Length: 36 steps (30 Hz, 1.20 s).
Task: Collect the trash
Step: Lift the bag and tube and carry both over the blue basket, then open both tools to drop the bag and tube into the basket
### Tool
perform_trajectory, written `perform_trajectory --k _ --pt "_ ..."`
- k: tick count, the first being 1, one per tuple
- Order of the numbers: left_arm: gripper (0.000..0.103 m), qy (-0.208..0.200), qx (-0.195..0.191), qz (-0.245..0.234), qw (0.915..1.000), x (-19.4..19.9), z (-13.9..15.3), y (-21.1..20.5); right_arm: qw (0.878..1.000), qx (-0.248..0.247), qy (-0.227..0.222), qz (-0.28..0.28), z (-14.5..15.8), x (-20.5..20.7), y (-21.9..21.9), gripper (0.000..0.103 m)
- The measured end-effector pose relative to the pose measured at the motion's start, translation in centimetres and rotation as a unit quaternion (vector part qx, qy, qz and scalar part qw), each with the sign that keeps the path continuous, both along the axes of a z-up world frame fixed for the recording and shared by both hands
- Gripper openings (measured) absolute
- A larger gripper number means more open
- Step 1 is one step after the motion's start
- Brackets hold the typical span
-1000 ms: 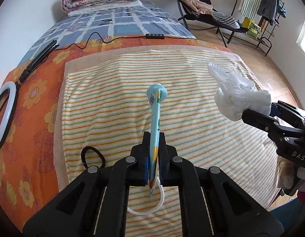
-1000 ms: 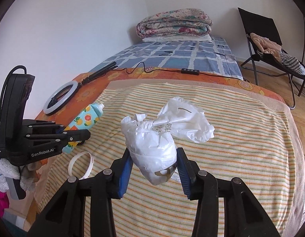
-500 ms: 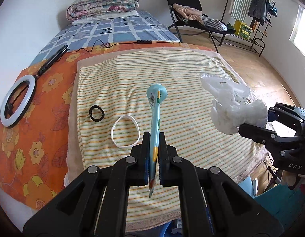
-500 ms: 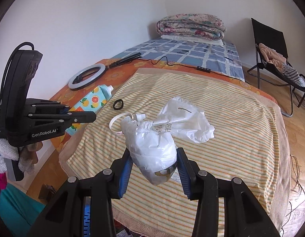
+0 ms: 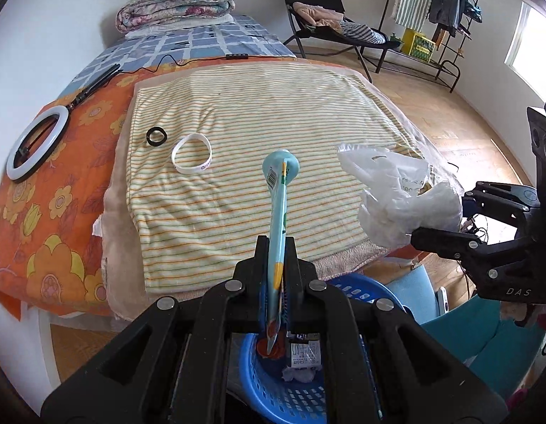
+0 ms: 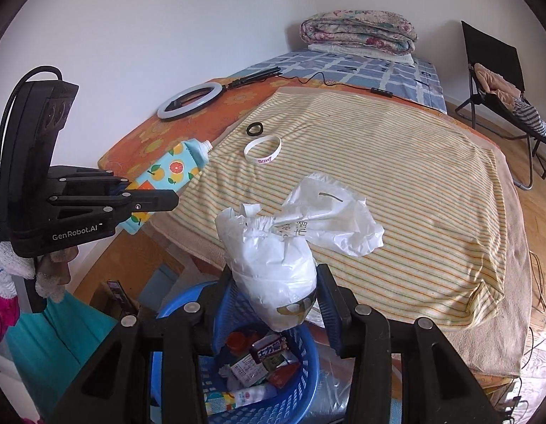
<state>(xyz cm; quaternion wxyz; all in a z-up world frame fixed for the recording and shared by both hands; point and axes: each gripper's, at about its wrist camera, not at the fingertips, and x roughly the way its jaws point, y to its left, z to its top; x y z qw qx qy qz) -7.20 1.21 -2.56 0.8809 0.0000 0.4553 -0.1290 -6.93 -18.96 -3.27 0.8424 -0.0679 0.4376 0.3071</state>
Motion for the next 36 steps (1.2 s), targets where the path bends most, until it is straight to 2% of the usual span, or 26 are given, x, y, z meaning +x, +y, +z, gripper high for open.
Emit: perform_trajectory --k 5,17,26,36 --pt "0.005 0.017 -0.012 0.003 0.9998 -2.2 -1.7 -0.2 1.0 -0.001 0.023 0.004 -1.5 -1.9 -0.4 0.045" --pt "0.005 0.071 0.001 -0.021 0.9972 -6.1 -7.6 -2.5 0.997 -0.015 0.081 0.011 -6.3 -5.7 -0.9 0.045" --pt "0.005 0.104 0.012 -0.028 0.9941 -7.1 -10.9 -3.5 0.994 -0.021 0.105 0.012 -8.9 -6.1 -0.4 0.045" --pt "0.005 0.131 0.018 -0.032 0.9907 -7.5 -13.2 -3.7 0.992 -0.036 0.119 0.017 -10.6 -6.5 -0.2 0.045"
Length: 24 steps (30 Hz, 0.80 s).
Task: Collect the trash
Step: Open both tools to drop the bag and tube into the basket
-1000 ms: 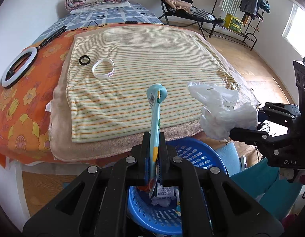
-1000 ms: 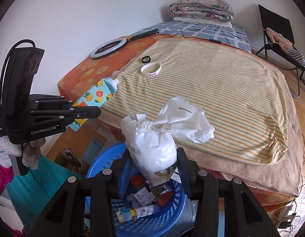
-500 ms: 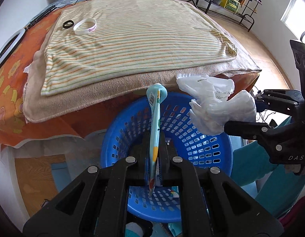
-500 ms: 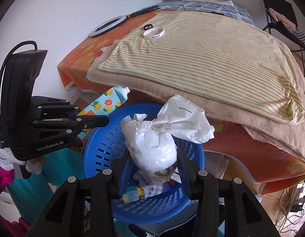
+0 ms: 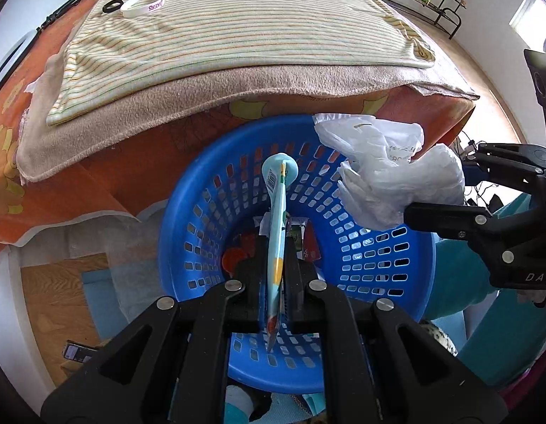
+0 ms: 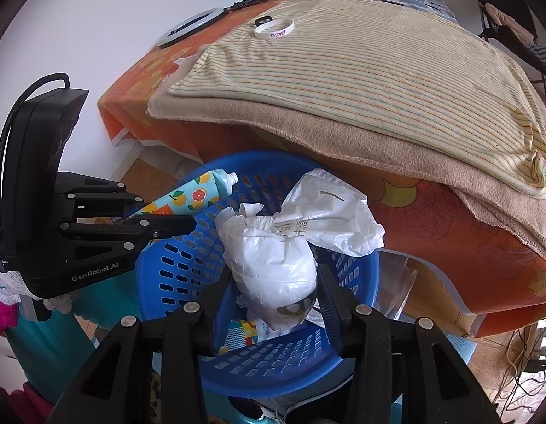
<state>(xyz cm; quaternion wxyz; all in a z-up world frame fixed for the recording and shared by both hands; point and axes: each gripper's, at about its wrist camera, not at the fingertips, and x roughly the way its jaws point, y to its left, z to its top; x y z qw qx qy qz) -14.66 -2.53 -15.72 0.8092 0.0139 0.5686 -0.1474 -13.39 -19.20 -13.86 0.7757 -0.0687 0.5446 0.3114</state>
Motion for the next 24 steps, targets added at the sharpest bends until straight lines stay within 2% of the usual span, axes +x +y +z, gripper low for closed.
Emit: perform_trajectory --k 7,14,18,24 --pt "0.005 0.007 0.008 -0.004 0.9999 -0.1 -0.6 -0.2 1.0 -0.008 0.006 0.004 -0.7 -0.2 0.1 0.046" --pt "0.005 0.009 0.012 -0.007 0.9999 0.0 -0.9 -0.4 1.0 -0.014 0.011 0.001 -1.2 0.0 0.0 0.052" --pt "0.005 0.01 0.012 -0.003 0.9999 0.2 -0.8 -0.3 1.0 -0.015 0.012 -0.001 -1.3 0.0 0.1 0.052" --pt "0.008 0.016 0.016 -0.002 0.9997 0.3 -1.2 -0.3 1.0 -0.018 0.015 -0.008 -1.5 0.3 0.0 0.062"
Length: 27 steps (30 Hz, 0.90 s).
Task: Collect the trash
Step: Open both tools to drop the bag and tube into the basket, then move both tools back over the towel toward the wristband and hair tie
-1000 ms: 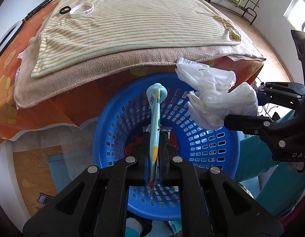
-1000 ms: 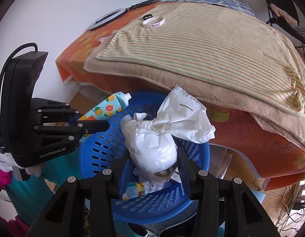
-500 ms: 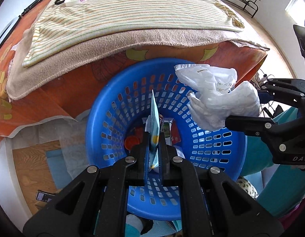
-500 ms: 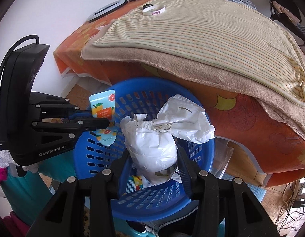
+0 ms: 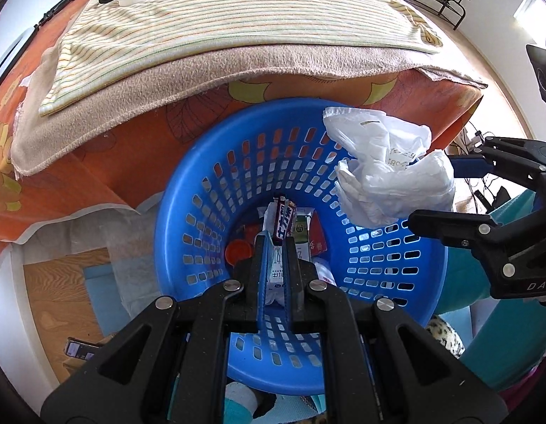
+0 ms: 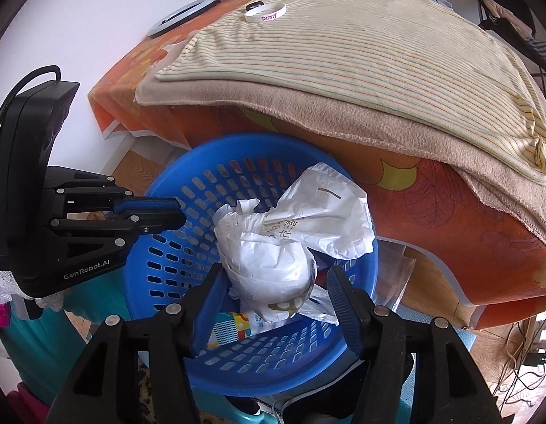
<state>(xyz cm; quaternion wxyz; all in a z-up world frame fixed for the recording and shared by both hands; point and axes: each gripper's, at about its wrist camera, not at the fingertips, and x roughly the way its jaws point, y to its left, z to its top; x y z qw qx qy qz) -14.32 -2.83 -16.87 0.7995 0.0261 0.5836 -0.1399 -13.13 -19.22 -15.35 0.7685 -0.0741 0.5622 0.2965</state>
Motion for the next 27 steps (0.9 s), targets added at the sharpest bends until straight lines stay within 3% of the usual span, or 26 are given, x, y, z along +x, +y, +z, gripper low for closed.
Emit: perform_trajectory --k 2,4,9,11,14,22,27 --pt "0.033 -0.001 0.001 0.002 1.0 0.01 -0.03 0.03 1.0 -0.002 0.001 -0.002 -0.05 0.02 -0.15 0.066" --pt "0.046 -0.006 0.001 0.005 1.0 -0.02 0.14 0.1 1.0 -0.003 0.002 -0.004 -0.08 0.05 -0.25 0.07" --pt "0.047 -0.007 0.003 0.011 0.9999 0.18 0.28 0.11 1.0 -0.012 0.003 -0.01 -0.19 0.11 -0.32 0.084" --pt "0.049 -0.004 0.004 0.011 0.9999 0.21 0.14 0.22 1.0 -0.012 0.004 -0.01 -0.19 0.11 -0.37 0.084" --pt "0.059 -0.005 0.005 0.013 0.9999 0.19 0.09 0.27 1.0 -0.015 0.005 -0.012 -0.25 0.12 -0.39 0.084" --pt "0.06 -0.005 0.009 0.017 0.9998 0.29 0.02 0.45 1.0 -0.019 0.001 -0.021 -0.05 0.28 -0.68 0.088" --pt "0.068 -0.007 0.01 0.022 0.9997 0.38 0.01 0.54 0.999 -0.029 -0.01 -0.03 0.19 0.35 -0.76 0.091"
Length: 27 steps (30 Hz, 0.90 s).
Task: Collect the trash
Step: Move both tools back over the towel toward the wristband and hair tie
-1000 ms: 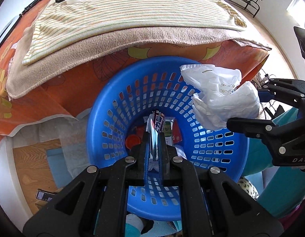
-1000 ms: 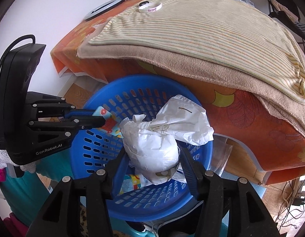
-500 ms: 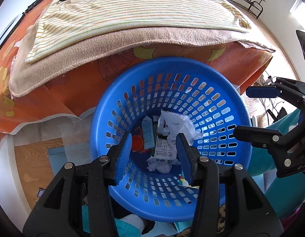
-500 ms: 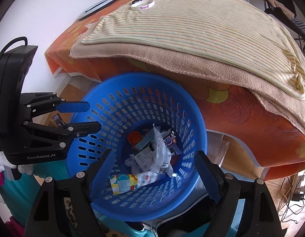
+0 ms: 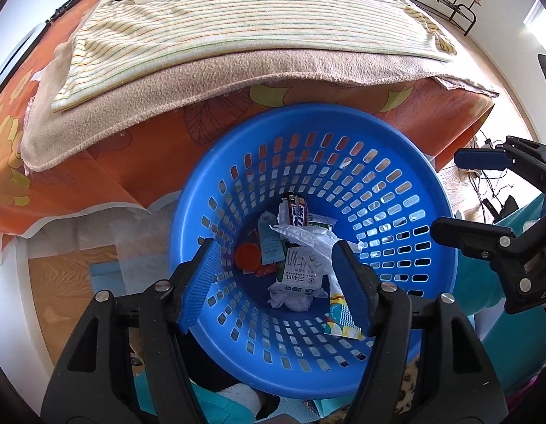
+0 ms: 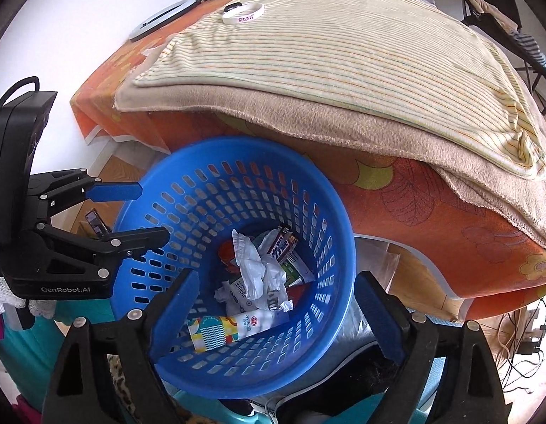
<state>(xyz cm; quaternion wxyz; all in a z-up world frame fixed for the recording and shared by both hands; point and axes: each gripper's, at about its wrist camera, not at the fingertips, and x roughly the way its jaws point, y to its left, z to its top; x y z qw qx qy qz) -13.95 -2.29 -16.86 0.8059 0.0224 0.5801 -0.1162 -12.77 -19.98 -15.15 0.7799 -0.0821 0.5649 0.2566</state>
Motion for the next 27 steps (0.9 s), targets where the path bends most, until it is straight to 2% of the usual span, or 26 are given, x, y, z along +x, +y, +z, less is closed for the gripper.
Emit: perform_trajectory --k 5,14,23,27 --pt "0.068 0.004 0.001 0.005 1.0 0.2 -0.1 0.1 1.0 -0.014 -0.009 -0.012 0.2 0.3 -0.1 0.092" --pt "0.068 0.006 -0.002 0.008 0.9999 0.5 0.1 0.3 1.0 -0.006 -0.016 -0.026 1.1 0.9 -0.5 0.092" --pt "0.068 -0.022 -0.012 0.028 0.9993 2.6 3.9 1.4 0.999 0.023 -0.025 -0.036 3.4 2.2 -0.6 0.092" --pt "0.068 -0.043 -0.008 0.033 0.9985 4.2 6.0 2.3 0.998 0.027 -0.044 -0.035 5.0 3.1 -0.3 0.092"
